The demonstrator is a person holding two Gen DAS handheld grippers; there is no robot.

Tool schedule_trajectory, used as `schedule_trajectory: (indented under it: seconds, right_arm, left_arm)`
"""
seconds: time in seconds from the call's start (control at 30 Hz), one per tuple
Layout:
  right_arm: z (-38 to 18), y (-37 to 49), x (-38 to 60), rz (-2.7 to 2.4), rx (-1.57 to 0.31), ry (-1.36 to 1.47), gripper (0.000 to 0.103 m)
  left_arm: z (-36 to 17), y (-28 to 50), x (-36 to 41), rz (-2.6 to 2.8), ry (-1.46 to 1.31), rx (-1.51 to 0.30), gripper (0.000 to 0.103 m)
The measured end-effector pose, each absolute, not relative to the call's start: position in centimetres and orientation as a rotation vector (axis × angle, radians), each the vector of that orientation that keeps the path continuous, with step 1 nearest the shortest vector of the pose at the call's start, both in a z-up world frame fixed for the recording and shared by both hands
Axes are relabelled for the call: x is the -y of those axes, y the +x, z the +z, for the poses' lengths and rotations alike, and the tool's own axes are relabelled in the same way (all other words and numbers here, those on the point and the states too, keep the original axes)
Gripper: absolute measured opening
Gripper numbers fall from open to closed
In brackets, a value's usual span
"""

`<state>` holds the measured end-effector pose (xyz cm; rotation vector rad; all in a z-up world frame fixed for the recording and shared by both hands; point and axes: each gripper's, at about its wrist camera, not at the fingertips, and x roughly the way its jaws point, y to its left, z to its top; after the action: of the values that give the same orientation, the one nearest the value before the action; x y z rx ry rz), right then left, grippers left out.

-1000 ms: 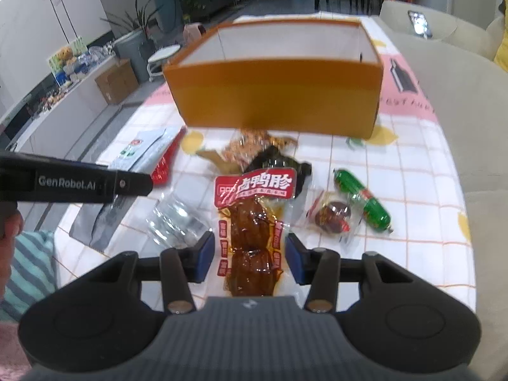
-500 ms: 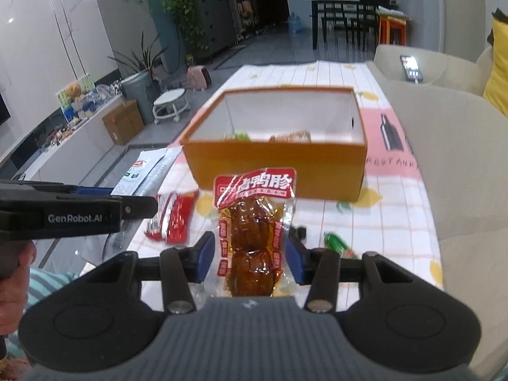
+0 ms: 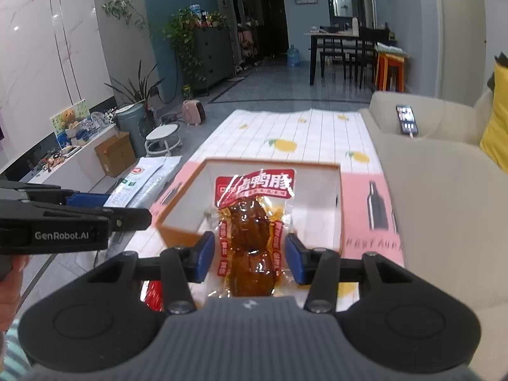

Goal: Organize snacks
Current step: 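Carry both packs over the orange box and open both tools to drop them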

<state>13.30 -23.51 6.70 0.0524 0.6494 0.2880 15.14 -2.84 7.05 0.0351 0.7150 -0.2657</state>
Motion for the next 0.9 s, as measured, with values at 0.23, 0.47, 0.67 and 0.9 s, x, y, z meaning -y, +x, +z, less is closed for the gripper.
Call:
schedule_trajectory:
  seconds: [0.23, 0.47, 0.67, 0.9]
  right_arm:
    - [7.6, 19.3, 23.9, 0.28, -0.641, 0.02, 0.046]
    - [5.1, 26.1, 23.8, 0.27, -0.711, -0.016, 0.046]
    - [1.0, 31.8, 23.4, 0.24, -0.81, -0.063, 0.046]
    - [-4.6, 36.3, 22.8, 0.22, -0.923, -0.152, 0.046]
  left_arm:
    - [7.0, 20.0, 3.5, -0.264, 0.035, -0.717, 0.055]
    - [4.5, 25.4, 4.2, -0.244, 0.042, -0.786, 0.055]
    - [-0.1, 29.8, 4.8, -0.224, 0.067, -0.906, 0.055]
    - [-5.6, 33.0, 5.2, -0.196, 0.121, -1.055, 0.055]
